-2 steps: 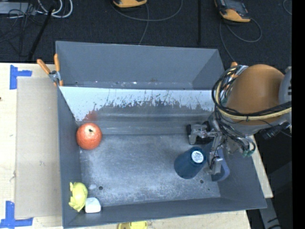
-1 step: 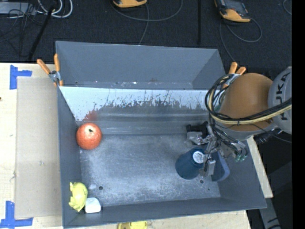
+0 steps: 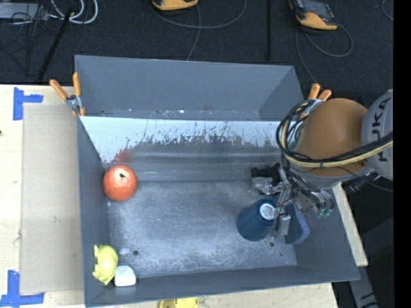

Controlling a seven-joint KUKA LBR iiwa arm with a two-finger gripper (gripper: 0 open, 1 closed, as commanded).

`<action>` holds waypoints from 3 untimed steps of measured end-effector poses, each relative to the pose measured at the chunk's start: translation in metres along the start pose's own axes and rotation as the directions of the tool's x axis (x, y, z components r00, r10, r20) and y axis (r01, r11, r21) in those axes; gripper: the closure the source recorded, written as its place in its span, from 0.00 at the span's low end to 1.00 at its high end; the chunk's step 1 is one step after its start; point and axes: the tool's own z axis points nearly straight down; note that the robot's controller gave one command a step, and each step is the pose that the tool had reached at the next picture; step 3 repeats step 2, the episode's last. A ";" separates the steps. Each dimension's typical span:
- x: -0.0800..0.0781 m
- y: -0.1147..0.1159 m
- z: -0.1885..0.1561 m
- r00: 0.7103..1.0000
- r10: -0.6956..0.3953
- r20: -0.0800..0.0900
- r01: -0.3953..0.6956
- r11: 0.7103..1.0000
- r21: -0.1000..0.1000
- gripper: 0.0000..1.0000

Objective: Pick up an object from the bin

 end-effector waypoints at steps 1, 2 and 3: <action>0.004 0.005 -0.038 1.000 0.004 -0.002 -0.004 1.000 0.000 1.00; 0.018 0.023 -0.067 1.000 -0.012 0.006 0.012 1.000 0.004 1.00; 0.018 0.023 -0.067 1.000 -0.012 0.006 0.012 1.000 0.004 1.00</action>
Offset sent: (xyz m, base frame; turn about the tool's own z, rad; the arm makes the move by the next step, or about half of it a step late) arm -0.0260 0.0201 0.0664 -0.0133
